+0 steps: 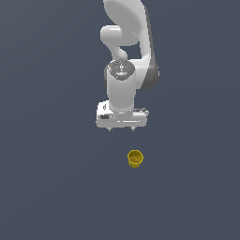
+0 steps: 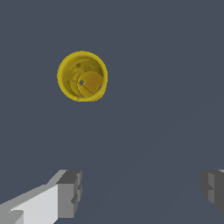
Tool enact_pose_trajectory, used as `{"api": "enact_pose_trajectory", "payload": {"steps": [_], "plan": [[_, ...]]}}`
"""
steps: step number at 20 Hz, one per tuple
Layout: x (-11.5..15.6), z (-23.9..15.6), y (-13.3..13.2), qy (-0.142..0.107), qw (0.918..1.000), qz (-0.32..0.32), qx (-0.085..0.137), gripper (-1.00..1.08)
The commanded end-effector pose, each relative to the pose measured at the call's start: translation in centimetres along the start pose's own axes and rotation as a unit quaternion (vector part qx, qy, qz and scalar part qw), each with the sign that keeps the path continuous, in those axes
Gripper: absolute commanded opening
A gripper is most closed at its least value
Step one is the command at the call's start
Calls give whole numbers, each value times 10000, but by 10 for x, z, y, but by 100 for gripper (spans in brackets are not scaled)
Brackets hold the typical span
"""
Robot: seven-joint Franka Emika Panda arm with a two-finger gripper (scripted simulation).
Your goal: Pick up the object and move it to a goal position.
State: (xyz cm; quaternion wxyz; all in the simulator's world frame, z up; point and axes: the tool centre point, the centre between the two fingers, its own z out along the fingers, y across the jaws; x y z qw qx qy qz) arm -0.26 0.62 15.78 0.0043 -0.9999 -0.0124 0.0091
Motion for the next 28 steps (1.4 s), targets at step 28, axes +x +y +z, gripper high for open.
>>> {"api": "enact_pose_trajectory", "payload": {"steps": [28], "plan": [[24,16,-15,-85,9962,-855,-108,100]]}}
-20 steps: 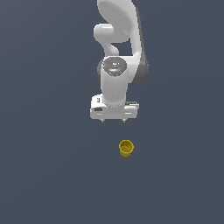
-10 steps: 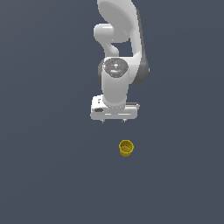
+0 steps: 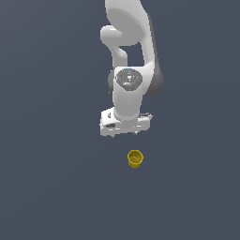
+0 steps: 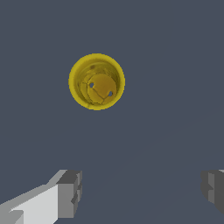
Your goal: Pick up the object and move it to a goal position.
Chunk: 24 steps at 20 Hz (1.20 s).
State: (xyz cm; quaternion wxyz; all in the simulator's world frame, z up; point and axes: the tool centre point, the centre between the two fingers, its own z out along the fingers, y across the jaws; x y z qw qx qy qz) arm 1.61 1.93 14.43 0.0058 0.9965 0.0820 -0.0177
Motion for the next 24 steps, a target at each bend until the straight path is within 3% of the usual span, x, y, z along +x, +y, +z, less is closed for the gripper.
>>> {"api": "enact_pose_trajectory", "payload": {"steps": [1,6,14,24], "plan": [[9,4,-4,13,9996,-284,-7,100],[32,15,-14,53,9948,-1017,-17,100],[64,33,-29,129,9773,-2114,-16,100],[82,44,-38,183,9618,-2731,-9,100]]}}
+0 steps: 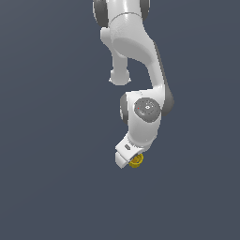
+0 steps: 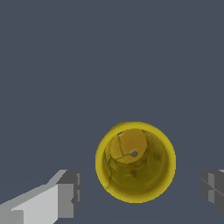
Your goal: Pick up the object and move it to a goal position.
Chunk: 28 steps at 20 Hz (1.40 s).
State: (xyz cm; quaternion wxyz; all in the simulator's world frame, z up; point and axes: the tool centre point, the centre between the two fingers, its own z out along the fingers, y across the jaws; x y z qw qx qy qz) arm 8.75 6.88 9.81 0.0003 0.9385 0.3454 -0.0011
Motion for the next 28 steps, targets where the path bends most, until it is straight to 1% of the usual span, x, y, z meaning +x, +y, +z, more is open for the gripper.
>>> {"api": "enact_pose_trajectory", "payload": {"steps": [1,8,17,22,23,28], "plan": [[2,1,0,9,10000,-81,-1,100],[2,8,0,7,10000,-75,0,100],[2,51,-1,10,10000,-98,-2,100],[3,52,0,10,10000,-98,-2,100],[3,52,0,10,10000,-98,-2,-100],[3,52,0,10,10000,-98,-2,-100]]}}
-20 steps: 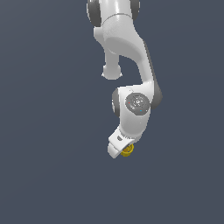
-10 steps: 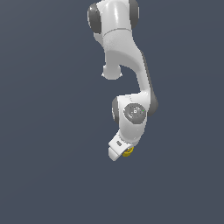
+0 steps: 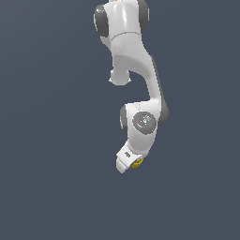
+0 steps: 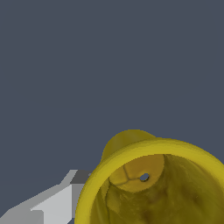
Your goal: Pick up the object and move it to a goal position.
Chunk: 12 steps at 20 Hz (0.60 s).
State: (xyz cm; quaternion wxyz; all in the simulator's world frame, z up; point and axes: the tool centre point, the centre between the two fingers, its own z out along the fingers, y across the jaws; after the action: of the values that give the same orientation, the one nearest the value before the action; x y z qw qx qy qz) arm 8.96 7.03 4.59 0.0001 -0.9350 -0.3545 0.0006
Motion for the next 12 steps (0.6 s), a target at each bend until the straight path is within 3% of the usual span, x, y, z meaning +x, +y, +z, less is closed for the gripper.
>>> {"api": "enact_pose_trajectory", "payload": {"steps": [1,12], "plan": [[0,-1,0,4,10000,-1,-3,-100],[-11,-3,5,1,10000,1,0,-100]]}}
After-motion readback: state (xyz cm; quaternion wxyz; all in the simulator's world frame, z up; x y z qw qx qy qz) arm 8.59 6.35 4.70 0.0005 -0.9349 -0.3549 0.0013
